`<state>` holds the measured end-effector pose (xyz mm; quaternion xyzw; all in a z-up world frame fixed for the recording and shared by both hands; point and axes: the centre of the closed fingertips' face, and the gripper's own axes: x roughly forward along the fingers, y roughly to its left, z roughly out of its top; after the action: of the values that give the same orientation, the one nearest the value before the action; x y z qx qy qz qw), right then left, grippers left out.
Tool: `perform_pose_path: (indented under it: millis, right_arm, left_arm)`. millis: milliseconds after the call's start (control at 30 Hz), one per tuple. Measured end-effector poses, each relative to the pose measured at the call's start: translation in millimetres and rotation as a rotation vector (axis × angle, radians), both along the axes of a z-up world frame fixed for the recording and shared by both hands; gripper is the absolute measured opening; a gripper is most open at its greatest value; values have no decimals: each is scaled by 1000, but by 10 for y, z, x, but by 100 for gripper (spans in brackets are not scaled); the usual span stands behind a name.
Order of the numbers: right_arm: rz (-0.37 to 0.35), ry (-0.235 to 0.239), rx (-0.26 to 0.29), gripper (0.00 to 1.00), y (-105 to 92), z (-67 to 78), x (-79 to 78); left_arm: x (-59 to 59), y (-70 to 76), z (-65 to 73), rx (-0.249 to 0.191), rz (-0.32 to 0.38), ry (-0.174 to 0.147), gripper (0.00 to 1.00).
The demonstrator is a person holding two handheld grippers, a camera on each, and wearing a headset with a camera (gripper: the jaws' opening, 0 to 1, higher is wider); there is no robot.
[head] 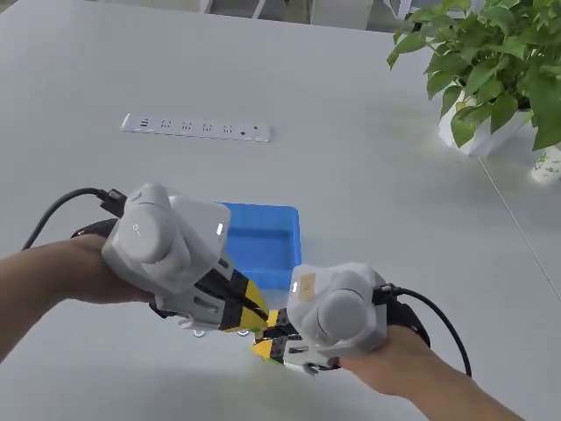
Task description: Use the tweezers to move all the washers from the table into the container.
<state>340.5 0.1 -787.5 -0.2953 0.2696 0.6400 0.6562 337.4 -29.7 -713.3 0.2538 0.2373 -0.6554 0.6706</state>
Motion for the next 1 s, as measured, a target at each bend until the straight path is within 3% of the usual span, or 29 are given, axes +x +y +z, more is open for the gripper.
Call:
perform_pose_path:
  millis: [167, 633, 1000]
  right_arm:
    - [3, 2, 3, 9, 2, 3, -9]
    - [9, 1, 0, 9, -3, 22, -24]
    - [7, -5, -4, 9, -7, 181, 20]
  left_arm:
    - [-7, 20, -4, 2, 5, 4, 9]
    - [62, 121, 162, -65, 76, -3, 21]
    - [50, 269, 235, -123, 169, 16, 30]
